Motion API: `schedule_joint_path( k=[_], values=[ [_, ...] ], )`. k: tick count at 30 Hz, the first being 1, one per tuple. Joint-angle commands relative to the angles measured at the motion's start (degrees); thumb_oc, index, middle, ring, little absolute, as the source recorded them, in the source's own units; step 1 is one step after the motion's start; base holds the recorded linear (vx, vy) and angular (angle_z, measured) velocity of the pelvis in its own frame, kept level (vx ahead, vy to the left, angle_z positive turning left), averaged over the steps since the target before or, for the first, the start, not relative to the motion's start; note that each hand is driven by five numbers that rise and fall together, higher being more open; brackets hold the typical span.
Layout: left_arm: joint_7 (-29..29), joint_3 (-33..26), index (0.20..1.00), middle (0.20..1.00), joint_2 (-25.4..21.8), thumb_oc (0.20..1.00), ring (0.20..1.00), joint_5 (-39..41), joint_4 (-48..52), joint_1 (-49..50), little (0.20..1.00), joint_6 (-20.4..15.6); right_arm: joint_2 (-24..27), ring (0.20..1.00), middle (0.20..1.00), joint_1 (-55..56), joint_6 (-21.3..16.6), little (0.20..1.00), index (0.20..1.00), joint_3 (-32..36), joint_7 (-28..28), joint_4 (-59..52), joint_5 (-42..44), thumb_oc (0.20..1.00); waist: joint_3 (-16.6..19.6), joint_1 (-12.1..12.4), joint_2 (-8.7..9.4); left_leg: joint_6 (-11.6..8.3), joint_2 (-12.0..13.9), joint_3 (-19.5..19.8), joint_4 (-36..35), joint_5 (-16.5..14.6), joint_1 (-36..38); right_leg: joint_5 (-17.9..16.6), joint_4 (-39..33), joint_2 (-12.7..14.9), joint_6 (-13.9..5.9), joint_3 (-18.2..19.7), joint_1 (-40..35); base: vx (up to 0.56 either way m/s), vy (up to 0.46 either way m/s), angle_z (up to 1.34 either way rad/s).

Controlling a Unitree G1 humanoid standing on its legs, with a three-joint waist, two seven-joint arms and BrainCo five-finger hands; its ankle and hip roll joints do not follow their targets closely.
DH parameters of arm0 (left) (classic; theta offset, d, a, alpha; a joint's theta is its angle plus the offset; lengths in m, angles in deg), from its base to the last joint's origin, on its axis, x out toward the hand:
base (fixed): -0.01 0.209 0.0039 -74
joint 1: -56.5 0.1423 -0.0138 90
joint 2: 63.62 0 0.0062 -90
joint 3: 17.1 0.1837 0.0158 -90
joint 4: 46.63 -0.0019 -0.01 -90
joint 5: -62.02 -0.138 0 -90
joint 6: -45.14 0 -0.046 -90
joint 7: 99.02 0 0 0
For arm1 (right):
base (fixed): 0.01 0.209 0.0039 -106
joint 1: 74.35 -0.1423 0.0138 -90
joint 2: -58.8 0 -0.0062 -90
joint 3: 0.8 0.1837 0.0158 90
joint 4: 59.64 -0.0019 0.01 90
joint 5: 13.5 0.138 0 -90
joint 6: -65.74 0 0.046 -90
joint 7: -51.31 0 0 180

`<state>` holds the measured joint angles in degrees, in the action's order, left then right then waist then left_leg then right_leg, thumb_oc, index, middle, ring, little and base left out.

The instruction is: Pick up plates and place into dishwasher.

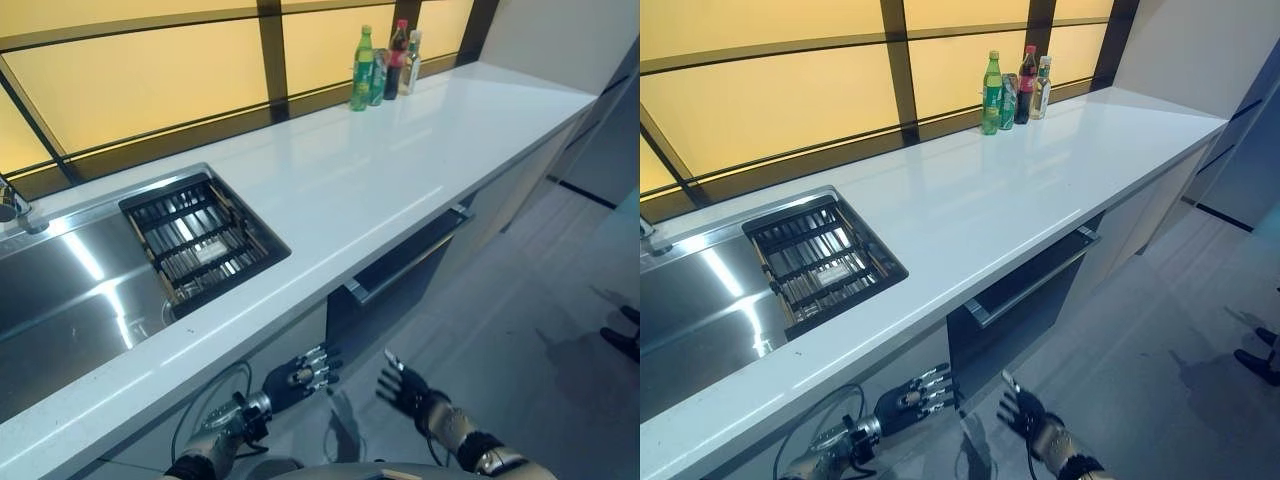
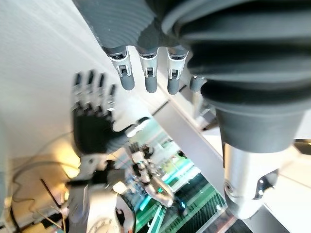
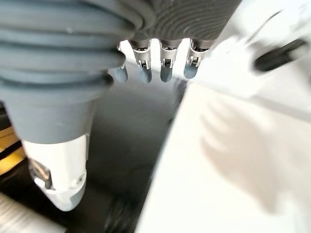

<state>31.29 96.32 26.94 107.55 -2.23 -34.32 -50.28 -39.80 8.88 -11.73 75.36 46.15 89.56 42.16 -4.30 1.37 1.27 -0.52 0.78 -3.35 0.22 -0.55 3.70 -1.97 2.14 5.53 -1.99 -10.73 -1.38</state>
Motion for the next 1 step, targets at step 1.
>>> schedule_joint_path(
  k=[1],
  values=[
    [3.5, -0.4, 1.000, 1.000, 4.2, 1.000, 1.000, -2.1, -0.7, -1.6, 1.000, -2.9, -0.3, 1.000, 1.000, -2.0, 3.4, 1.000, 1.000, 0.8, 0.7, -0.4, -1.8, 1.000, -2.7, -0.8, -2.46, -0.69, 2.2, -2.3, -2.9, -2.4, 0.7, 1.7, -3.9, -0.1, -2.65, 2.5, -1.2, 0.00, 0.000, 0.00]
  ],
)
